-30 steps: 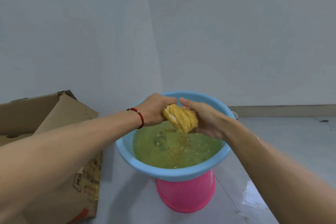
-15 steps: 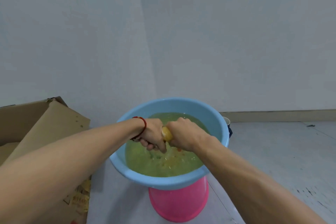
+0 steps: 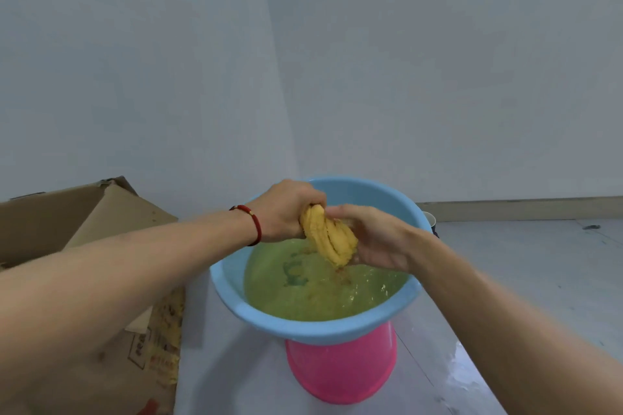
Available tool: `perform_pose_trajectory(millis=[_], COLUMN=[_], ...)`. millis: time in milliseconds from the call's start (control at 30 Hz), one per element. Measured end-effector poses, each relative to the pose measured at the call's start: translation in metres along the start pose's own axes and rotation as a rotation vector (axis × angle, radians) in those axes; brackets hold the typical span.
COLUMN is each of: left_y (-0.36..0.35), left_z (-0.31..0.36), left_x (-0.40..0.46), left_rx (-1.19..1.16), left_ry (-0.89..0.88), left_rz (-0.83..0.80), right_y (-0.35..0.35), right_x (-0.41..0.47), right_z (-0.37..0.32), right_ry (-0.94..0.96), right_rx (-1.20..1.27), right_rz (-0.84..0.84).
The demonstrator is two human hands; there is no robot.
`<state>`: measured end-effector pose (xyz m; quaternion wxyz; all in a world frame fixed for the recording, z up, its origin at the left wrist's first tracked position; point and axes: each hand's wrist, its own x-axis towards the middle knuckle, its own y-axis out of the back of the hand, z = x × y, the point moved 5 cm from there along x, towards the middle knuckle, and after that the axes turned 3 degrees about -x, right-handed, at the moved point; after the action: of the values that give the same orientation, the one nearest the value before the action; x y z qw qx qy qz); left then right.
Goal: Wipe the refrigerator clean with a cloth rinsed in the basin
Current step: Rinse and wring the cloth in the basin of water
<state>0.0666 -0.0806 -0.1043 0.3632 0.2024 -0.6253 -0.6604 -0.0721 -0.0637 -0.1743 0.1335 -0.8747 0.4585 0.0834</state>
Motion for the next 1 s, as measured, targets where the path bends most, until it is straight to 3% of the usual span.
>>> perform_pose_trajectory(millis=[100,167,233,300,333,400,467,533,600,700,800,900,967,1000], left_y=[0.005,0.003,-0.002,-0.011,-0.019,-0.034,-0.039,-0.039,-0.032,-0.008,0.016,0.029,0.033,0.033], left_z=[0.011,0.009,0.003,-0.003,-0.006,-0.003,0.001,-0.002,-0.006,-0.005,0.016,0.04,0.045,0.044], left_x=[-0.003,-0.003,-0.001,-0.001,-0.004,-0.013,-0.019,-0.018,-0.015,-0.008,-0.01,-0.016,-0.018,-0.019], left_rx=[0.173,0.183,0.144,0.097,-0.038,-0.482,-0.738,-0.706,-0.444,0.029,0.08,0.155,0.196,0.219], left_ry=[-0.252,-0.227,-0.053,0.209,0.35,0.593,0.724,0.738,0.614,0.206,-0.138,-0.404,-0.507,-0.534], left_rz=[0.138,0.136,0.043,-0.154,-0.278,-0.518,-0.561,-0.487,-0.395,-0.08,0.235,0.373,0.376,0.356], right_y=[-0.02,-0.027,-0.018,-0.016,-0.019,-0.024,-0.03,-0.028,-0.018,-0.001,-0.011,-0.043,-0.063,-0.067], right_x=[-0.001,-0.004,0.0,0.001,0.001,0.002,0.002,0.001,-0.002,-0.01,-0.014,-0.014,-0.022,-0.025], right_z=[0.011,0.004,-0.013,-0.029,-0.034,-0.036,-0.037,-0.037,-0.034,-0.02,-0.008,0.0,-0.002,-0.004], right_ry=[-0.051,-0.015,0.073,0.13,0.155,0.213,0.321,0.343,0.222,0.113,0.041,0.013,0.057,0.072], right_rx=[0.055,-0.215,-0.743,-1.281,-1.471,-1.676,-1.719,-1.628,-1.342,-0.369,0.208,0.541,0.566,0.51], right_rz=[-0.206,-0.158,0.059,0.234,0.29,0.38,0.437,0.386,0.28,0.122,-0.113,-0.389,-0.67,-0.721])
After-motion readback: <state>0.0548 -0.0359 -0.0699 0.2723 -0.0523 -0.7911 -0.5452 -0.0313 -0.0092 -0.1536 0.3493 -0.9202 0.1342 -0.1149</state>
